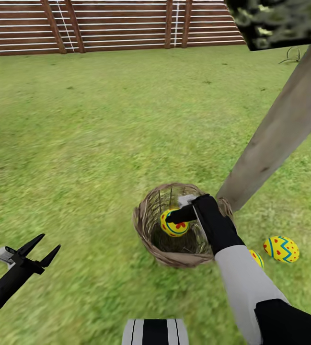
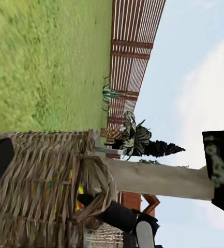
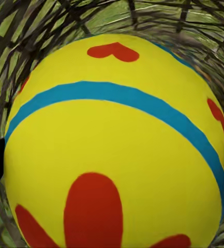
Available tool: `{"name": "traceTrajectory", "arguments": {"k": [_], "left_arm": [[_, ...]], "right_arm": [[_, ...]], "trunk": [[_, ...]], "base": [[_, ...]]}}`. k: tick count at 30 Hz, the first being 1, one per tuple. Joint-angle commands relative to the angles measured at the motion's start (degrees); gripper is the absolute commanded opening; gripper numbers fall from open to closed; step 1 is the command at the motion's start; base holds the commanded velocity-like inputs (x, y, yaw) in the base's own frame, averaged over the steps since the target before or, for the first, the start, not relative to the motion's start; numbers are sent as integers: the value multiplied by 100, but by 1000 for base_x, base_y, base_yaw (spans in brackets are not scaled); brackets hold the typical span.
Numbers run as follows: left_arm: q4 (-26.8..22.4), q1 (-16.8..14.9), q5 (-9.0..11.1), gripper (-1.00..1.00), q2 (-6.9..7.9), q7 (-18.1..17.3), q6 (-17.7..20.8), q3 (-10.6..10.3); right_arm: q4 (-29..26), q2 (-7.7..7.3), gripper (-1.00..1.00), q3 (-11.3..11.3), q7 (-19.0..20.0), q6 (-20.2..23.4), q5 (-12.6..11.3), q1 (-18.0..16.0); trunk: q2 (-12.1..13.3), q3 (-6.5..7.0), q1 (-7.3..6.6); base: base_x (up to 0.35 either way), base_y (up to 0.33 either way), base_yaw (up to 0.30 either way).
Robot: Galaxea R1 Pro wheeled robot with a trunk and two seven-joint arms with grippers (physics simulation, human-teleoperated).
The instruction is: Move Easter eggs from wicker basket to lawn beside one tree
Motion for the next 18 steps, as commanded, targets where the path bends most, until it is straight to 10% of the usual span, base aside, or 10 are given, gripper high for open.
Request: {"name": "traceTrajectory", "arguments": {"k": [1, 13, 18], "left_arm": [[2, -2, -5, 100, 0, -14, 22, 5], [2, -9, -6, 100, -8, -13, 22, 4], [3, -11, -13, 100, -14, -13, 15, 1]], "right_arm": [[-27, -83, -100, 4, 323, 27, 58, -1], [-2645, -1650, -100, -85, 4232, 16, 5, 989], [-2704, -1942, -100, -1189, 5917, -38, -1, 1020]], "trunk": [[0, 19, -6], [16, 285, -37], [23, 396, -50]], "base": [[-112, 0, 0], [-9, 0, 0], [0, 0, 0]]}}
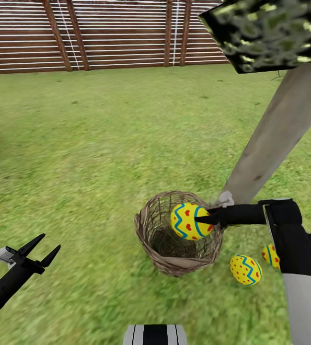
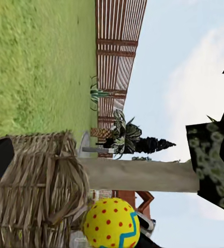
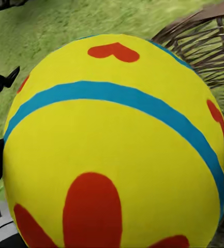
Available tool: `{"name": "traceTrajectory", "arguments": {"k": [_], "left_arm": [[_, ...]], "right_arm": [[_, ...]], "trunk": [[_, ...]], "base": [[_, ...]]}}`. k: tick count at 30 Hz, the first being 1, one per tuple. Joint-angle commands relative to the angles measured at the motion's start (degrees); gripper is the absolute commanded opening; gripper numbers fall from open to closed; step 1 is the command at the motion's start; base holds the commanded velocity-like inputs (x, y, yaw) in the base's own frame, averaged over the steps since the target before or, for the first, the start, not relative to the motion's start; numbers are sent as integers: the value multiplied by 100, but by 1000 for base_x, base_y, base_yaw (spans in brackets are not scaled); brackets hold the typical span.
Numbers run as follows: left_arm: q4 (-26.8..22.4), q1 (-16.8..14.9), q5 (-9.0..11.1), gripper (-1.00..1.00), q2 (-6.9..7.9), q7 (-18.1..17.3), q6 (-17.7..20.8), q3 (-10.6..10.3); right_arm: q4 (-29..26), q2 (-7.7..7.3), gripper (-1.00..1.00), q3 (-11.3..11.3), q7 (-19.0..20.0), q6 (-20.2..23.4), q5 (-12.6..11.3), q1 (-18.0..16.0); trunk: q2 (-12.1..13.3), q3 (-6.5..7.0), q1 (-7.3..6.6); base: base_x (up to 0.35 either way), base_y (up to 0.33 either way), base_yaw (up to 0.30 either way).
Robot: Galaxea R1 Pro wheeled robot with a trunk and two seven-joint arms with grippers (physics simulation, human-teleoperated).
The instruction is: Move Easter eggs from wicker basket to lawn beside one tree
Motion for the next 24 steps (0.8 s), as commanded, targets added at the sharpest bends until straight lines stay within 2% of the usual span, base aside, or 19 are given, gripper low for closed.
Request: {"name": "traceTrajectory", "arguments": {"k": [1, 3, 7, 15, 16, 19, 20, 24], "left_arm": [[2, -3, -6, 100, 1, -15, 21, 2], [6, -3, -6, 100, -2, -14, 20, -2], [2, -3, -6, 100, -3, -15, 20, -2], [-15, -3, -6, 100, -3, -15, 18, -3], [-24, -7, -40, 100, -3, -15, 14, -5], [-53, -38, -441, 100, -31, -39, 10, -8], [-62, -44, -521, 100, -50, -56, -12, -5], [-136, -49, -543, 100, -82, -107, -82, -9]], "right_arm": [[-7, -15, -100, -124, 65, 68, 57, 37], [-8, -35, -100, -231, 65, 65, 54, 97], [-8, -100, -100, -249, 65, 64, 48, 117], [56, -124, -100, -251, 65, 59, -7, 121], [64, -125, -100, -251, 65, 57, -12, 136], [146, -139, -100, -258, 65, 56, -24, 250], [162, -197, -100, -259, 65, 55, -25, 281], [168, -298, -100, -260, 65, 46, -25, 479]], "trunk": [[0, 19, -3], [3, 63, -8], [8, 152, -19], [19, 329, -39], [20, 351, -42], [22, 373, -44], [22, 373, -44], [22, 373, -44]], "base": [[0, 0, 0], [0, 0, 0], [-23, 0, 0], [-317, 0, 0], [-216, 0, 0], [-63, 0, 0], [-12, 0, 0], [-3, -20, 0]]}}
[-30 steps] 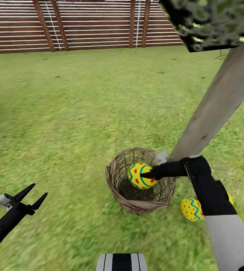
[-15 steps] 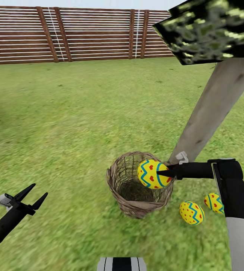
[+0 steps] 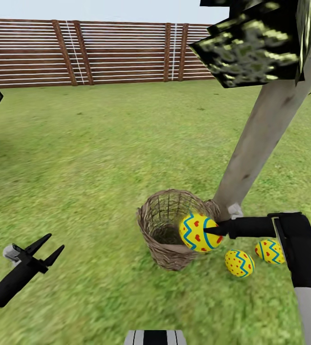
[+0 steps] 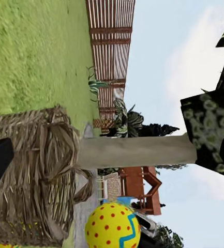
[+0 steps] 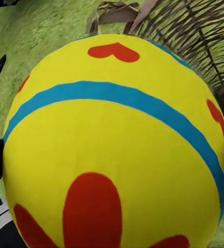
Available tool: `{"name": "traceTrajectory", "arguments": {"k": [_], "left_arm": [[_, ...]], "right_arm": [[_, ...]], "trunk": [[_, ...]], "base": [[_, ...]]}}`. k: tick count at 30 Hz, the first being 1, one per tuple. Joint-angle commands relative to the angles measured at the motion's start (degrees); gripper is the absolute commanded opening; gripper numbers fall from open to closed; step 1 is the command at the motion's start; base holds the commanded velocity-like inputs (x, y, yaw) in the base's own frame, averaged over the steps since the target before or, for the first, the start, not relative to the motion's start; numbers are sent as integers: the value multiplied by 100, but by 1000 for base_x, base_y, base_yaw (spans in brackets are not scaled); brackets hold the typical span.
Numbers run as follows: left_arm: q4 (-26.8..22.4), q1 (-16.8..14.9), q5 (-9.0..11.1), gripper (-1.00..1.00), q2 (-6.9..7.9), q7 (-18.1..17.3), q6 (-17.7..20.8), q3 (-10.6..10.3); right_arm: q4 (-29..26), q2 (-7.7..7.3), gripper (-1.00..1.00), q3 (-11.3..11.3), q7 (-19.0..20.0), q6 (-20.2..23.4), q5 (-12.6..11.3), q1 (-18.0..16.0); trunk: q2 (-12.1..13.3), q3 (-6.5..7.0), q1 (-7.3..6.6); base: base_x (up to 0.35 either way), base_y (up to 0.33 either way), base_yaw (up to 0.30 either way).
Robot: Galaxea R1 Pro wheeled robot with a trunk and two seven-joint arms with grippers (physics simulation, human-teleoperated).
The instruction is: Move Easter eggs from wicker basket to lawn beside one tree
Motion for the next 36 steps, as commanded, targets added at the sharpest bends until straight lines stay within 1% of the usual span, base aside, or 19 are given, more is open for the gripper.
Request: {"name": "traceTrajectory", "arguments": {"k": [1, 3, 5, 7, 9, 11, 14, 15, 17, 18, 20, 22, 23, 24, 25, 27, 30, 32, 36], "left_arm": [[-103, -3, -2, 100, -1, -15, 21, 3], [-372, -3, -8, 100, -8, -17, 26, -44], [-431, -7, -5, 100, -6, -18, 18, -300], [-497, -7, -2, 100, -9, -18, 7, -555], [-561, -5, -2, 100, -8, -18, -57, -636], [-568, -4, -2, 100, -4, -18, -78, -646], [-608, -4, -2, 100, -12, -19, -84, -656], [-710, -6, 2, 100, -15, -38, -79, -654], [-1153, -3, 2, 100, -18, -245, -65, -656], [-1280, -5, 0, 100, -33, -336, -51, -679], [-1416, -5, -2, 100, -103, -412, -26, -875], [-1732, -3, 3, 100, -134, -438, 4, -1210], [-2084, 15, 8, 100, -138, -444, 25, -1386], [-2253, 36, 12, 100, -143, -446, 35, -1460], [-2384, 126, 12, 100, -144, -448, 35, -1627], [-2419, 249, 3, 100, -142, -442, 9, -1870], [-2457, 322, -1, 100, -124, -448, -17, -2339], [-2478, 337, -6, 100, -111, -448, -29, -2477], [-2496, 342, -10, 100, -106, -446, -33, -2536]], "right_arm": [[-6, -26, -100, -5, 56, 70, 60, 46], [-6, -79, -100, -7, 56, 65, 64, 276], [-10, -125, -100, -56, 56, 65, 70, 353], [-20, -159, -100, -265, 56, 65, 67, 377], [-25, -272, -100, -699, 56, 64, 46, 382], [-24, -395, -100, -929, 56, 68, -224, 383], [-9, -742, -100, -1027, 56, 71, -983, 482], [-6, -783, -100, -1035, 56, 68, -1144, 551], [96, -801, -100, -1034, 56, 29, -1247, 627], [189, -802, -100, -1034, 56, -30, -1261, 638], [313, -797, -100, -1034, 56, -103, -1260, 651], [426, -795, -100, -1034, 56, -136, -1247, 661], [599, -790, -100, -1034, 56, -242, -1196, 668], [793, -786, -100, -1034, 18, -415, -1044, 671], [1125, -779, -100, -1034, -112, -815, -650, 673], [1269, -777, -100, -1035, -191, -1019, -495, 674], [1420, -790, -100, -1042, -253, -1181, -455, 674], [1451, -788, -100, -1042, -315, -1257, -448, 674], [1462, -770, -100, -1040, -1108, -1445, -463, 681]], "trunk": [[-2, -4, -1], [-2, -4, -1], [-2, -4, -1], [-2, -4, -1], [-2, -4, -1], [-2, -4, -1], [-2, -4, -1], [-2, -4, -1], [-2, -4, -1], [-2, -4, -1], [-2, -4, -1], [-2, -4, -1], [-2, -4, -1], [-2, -4, -1], [-2, -4, -1], [-2, -4, -1], [-2, -4, -1], [-2, -4, -1], [-2, -4, -1]], "base": [[0, -191, 0], [0, -279, 0], [0, -301, 0], [0, -307, 0], [0, -308, 0], [0, -308, 0], [0, -308, 0], [0, -308, 0], [0, -308, 0], [0, -308, 0], [0, -309, 0], [0, -301, 0], [0, -143, 0], [0, -73, 0], [0, -19, 0], [-44, -27, 0], [-216, -166, 0], [-257, -217, 0], [-218, -246, 0]]}}
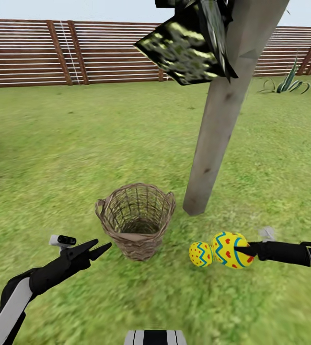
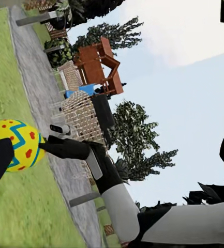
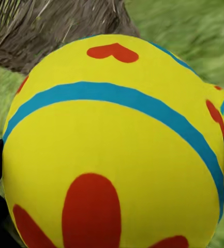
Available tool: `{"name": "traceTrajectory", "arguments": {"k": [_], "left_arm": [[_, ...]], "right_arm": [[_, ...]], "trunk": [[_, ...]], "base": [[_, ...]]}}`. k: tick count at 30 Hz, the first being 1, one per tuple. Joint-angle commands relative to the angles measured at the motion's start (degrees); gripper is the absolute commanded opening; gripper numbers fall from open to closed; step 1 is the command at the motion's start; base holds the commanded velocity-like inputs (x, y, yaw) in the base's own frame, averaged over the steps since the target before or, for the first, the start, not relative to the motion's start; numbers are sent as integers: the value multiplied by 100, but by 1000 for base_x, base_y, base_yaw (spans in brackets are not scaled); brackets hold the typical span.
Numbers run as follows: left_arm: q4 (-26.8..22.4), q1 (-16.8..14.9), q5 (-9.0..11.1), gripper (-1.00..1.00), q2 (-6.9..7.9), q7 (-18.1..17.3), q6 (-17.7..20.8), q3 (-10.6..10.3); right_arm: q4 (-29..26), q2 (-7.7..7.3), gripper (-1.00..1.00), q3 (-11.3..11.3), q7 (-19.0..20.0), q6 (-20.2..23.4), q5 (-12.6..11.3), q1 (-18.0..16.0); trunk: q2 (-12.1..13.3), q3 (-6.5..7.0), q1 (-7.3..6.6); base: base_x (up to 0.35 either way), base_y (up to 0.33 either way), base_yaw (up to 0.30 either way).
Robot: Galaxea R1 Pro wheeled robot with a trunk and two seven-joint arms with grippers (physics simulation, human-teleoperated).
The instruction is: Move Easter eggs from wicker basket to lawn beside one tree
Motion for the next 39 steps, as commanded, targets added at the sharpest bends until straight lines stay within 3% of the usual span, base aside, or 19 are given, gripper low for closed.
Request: {"name": "traceTrajectory", "arguments": {"k": [1, 3, 5, 10, 12, 14, 17, 22, 25, 30, 34, 37, 39], "left_arm": [[0, -2, 12, 100, -2, -1, 26, -1], [17, -2, -4, 100, -22, 7, 20, -30], [46, -2, -20, 100, -31, 39, 7, -240], [86, -2, -54, 100, -57, 100, -10, -541], [85, -2, -60, 100, -128, 371, -15, -768], [82, -2, -59, 100, -368, 899, -16, -956], [81, -2, -59, 100, -671, 1462, -9, -1007], [88, -2, -59, 100, -724, 1574, -12, -1027], [90, -2, -65, 100, -758, 1593, -59, -1208], [96, -2, -67, 100, -833, 1785, -274, -1425], [99, -2, -72, 100, -979, 1835, -526, -1584], [99, -2, -76, 100, -995, 1844, -557, -1711], [99, -2, -76, 100, -997, 1845, -561, -1729]], "right_arm": [[-7, 3, -100, -13, -31, 47, 45, -4], [-7, 5, -100, -14, -99, 36, 54, -5], [-7, 6, -100, -14, -429, 30, 62, -5], [-7, 81, -100, -14, -1955, -31, 47, -3], [0, 100, -100, -14, -2632, -335, 21, -3], [141, 109, -100, -14, -3170, -642, 3, -3], [330, 149, -100, -14, -3536, -945, 8, -3], [382, 491, -100, -15, -4134, -1386, 45, -3], [685, 625, -100, 0, -4510, -1703, 94, -3], [1102, 651, -100, 4, -4979, -2437, 93, -3], [1134, 649, -100, -4, -5016, -2504, 83, -3], [1158, 654, -100, -5, -5037, -2516, 65, -3], [1201, 656, -100, -5, -5273, -2529, 48, -3]], "trunk": [[-1, -4, -6], [-1, -4, -6], [-1, -4, -6], [-1, -4, -6], [-1, -4, -6], [-1, -4, -6], [-1, -4, -6], [-1, -4, -6], [-1, -4, -6], [-1, -4, -6], [-1, -4, -6], [-1, -4, -6], [-1, -4, -6]], "base": [[-86, -110, 0], [-33, -42, 0], [-7, -12, 0], [-1, -222, 0], [0, -316, 0], [3, -339, 0], [72, -344, 0], [117, -344, 98], [147, -332, 281], [114, -245, 243], [-47, -129, 27], [-75, -302, 2], [-12, -334, 0]]}}
